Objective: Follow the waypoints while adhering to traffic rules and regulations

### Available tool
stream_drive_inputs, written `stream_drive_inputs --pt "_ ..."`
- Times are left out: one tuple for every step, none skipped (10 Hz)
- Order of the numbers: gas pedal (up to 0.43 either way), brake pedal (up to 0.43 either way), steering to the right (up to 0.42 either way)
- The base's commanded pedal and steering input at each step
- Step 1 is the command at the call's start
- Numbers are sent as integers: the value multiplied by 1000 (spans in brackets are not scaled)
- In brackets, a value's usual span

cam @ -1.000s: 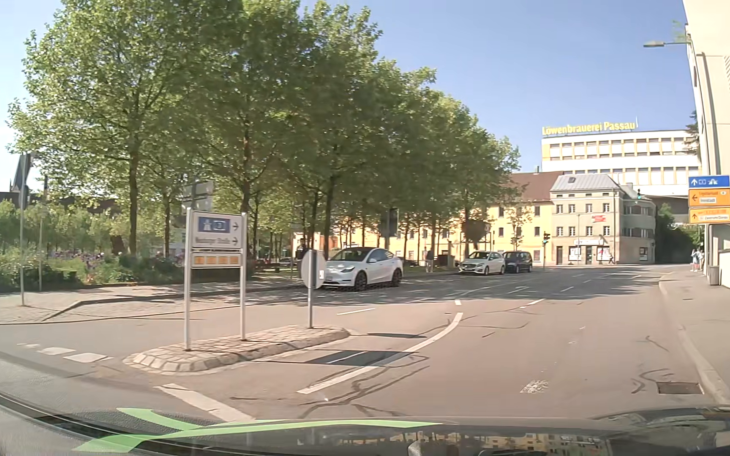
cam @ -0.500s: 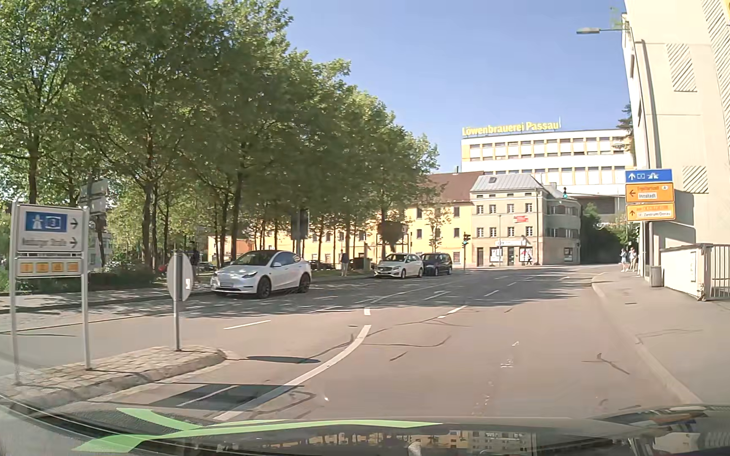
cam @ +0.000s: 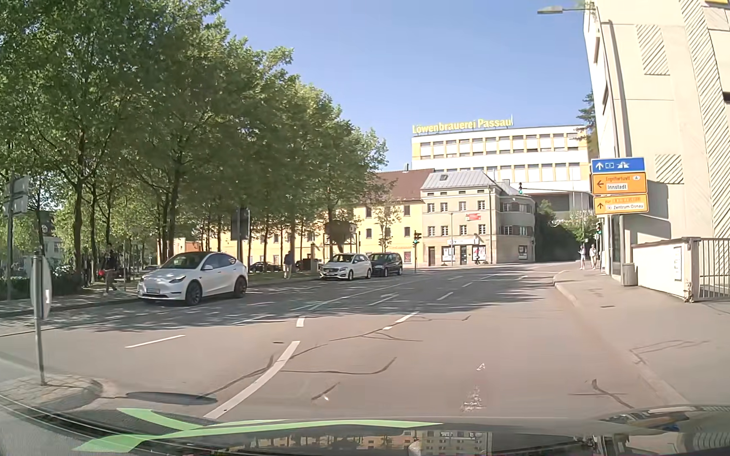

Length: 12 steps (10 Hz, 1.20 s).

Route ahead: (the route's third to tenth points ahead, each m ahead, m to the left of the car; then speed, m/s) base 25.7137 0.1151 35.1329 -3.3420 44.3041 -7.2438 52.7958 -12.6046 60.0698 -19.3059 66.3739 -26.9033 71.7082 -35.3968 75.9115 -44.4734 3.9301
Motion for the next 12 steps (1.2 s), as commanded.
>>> stream_drive_inputs --pt "169 0 117" --pt "209 0 106" --pt "209 0 105" --pt "209 0 106" --pt "209 0 108" --pt "209 0 113" --pt "209 0 114" --pt "209 0 115" --pt "209 0 114" --pt "209 0 112" --pt "209 0 107" --pt "209 0 104"
